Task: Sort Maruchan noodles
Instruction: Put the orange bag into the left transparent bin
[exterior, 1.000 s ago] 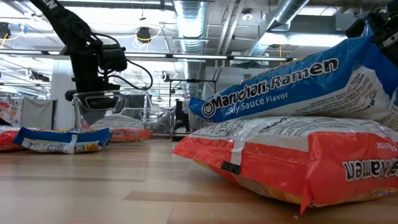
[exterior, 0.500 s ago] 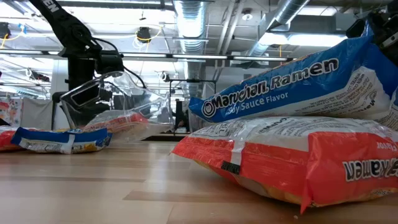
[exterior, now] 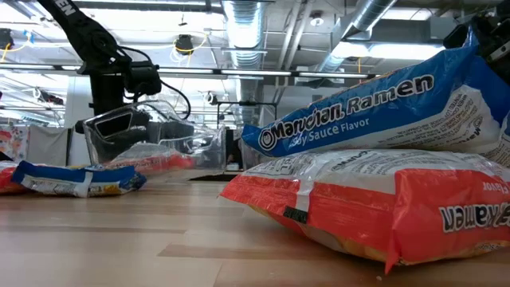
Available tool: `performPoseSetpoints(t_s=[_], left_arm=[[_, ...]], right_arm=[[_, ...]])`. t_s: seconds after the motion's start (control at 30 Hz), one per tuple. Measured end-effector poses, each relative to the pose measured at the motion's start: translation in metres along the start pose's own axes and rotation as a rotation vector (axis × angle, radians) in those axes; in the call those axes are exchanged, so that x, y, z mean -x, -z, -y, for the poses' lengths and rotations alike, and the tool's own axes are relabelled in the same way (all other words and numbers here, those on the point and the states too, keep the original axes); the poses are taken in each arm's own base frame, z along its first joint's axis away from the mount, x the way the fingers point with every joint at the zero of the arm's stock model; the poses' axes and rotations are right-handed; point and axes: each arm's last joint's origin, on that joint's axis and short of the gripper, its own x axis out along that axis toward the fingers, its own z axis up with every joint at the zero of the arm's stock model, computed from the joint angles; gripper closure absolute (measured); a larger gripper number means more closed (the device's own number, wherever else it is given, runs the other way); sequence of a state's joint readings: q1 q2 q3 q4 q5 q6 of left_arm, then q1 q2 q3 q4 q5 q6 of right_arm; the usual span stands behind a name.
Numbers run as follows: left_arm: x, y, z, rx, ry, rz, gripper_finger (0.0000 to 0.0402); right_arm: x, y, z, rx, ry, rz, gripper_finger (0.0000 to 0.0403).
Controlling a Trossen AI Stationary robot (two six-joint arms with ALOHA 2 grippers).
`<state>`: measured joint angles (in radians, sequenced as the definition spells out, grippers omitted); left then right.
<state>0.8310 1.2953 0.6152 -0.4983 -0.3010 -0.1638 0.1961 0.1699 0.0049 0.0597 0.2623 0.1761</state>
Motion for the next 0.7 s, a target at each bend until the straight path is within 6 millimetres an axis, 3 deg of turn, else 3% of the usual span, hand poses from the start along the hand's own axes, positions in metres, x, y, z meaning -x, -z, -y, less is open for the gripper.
performPoseSetpoints(t_s=[0.43,0.7], left_arm=[[0.010,-0.016,-0.003,-0.021,-0.070,0.059,0.0209],[0.004,-0.014,-0.019,0.028,-0.054,0.018,0.0209]], right_arm=[[0.000,0.000,0.000,0.000,0.000,0.000,0.0353],[0.000,0.000,0.000,0.000,0.000,0.000,0.0353]])
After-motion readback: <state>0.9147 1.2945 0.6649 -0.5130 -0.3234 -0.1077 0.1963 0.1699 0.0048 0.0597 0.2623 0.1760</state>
